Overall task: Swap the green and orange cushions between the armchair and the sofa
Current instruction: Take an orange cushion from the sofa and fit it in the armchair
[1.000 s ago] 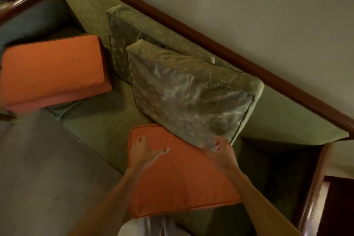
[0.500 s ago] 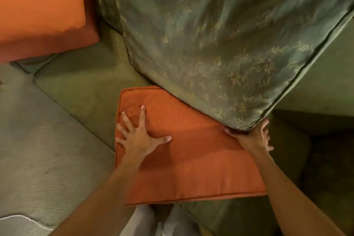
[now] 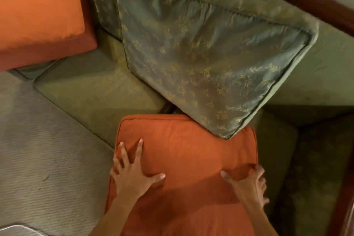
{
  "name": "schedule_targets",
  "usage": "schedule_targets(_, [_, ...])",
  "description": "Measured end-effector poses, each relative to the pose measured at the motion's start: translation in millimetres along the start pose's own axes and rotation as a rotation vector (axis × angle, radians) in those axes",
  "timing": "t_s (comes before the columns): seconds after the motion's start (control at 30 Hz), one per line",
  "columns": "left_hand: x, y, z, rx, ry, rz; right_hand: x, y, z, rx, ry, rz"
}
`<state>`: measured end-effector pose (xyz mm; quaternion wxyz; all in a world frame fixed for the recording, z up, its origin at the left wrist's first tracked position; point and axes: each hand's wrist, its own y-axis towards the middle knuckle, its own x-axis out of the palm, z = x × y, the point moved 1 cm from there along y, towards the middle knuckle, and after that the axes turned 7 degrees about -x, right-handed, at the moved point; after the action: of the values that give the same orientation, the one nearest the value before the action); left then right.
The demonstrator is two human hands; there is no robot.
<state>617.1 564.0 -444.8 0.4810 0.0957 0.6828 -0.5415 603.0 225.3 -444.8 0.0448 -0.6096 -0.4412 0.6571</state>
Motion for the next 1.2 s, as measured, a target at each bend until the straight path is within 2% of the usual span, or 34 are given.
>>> schedule_targets(0.13, [-14.9,0.9,-4.0,0.007,0.081,-0.045,-7.4,-20.5,-3.4,0.057,-0.131,-0.044])
schedule_targets(0.17, [-25.8,6.8,1.8,0.033,0.09,0.005,-10.7,-23.6,-14.2,-0.019,-0.248,-0.007])
schedule_targets(0.23, [-48.5,21.2,20.2,0.142,0.127,0.176,-9.0,-25.7,-45.3,-0.352,-0.376,0.071])
schedule_targets(0.3, [-65.1,37.7,50.3,0.3,0.155,0.264,-1.4,-24.4,-90.2,-0.696,-0.219,-0.013])
schedule_targets(0.37, [-71.9,56.4,88.3,0.43,0.192,0.16,5.2,-15.4,-138.4,-0.8,-0.011,-0.198])
schedule_targets(0.43, [-69.5,77.0,121.5,0.45,0.275,-0.048,8.7,6.5,-173.0,-0.802,0.061,-0.244])
schedule_targets(0.57, [-64.0,116.9,147.4,0.313,0.423,-0.389,7.7,59.6,-184.0,-0.739,-0.176,-0.342])
schedule_targets(0.67, [-65.7,135.6,152.9,0.259,0.468,-0.513,0.5,86.9,-180.8,-0.684,-0.194,-0.407])
schedule_targets(0.73, [-67.3,140.4,157.0,0.259,0.488,-0.519,0.9,91.0,-184.2,-0.713,-0.246,-0.438])
schedule_targets(0.87, [-71.4,137.0,159.4,0.232,0.494,-0.523,8.7,80.1,-184.6,-0.766,-0.51,-0.481])
schedule_targets(1.0, [-85.0,117.5,163.7,0.296,0.482,-0.423,-17.7,58.6,-189.9,-0.748,-0.523,-0.451])
schedule_targets(1.2, [-166.0,31.0,181.3,0.496,0.467,-0.209,-109.5,-19.9,-192.8,-0.802,-0.395,-0.181])
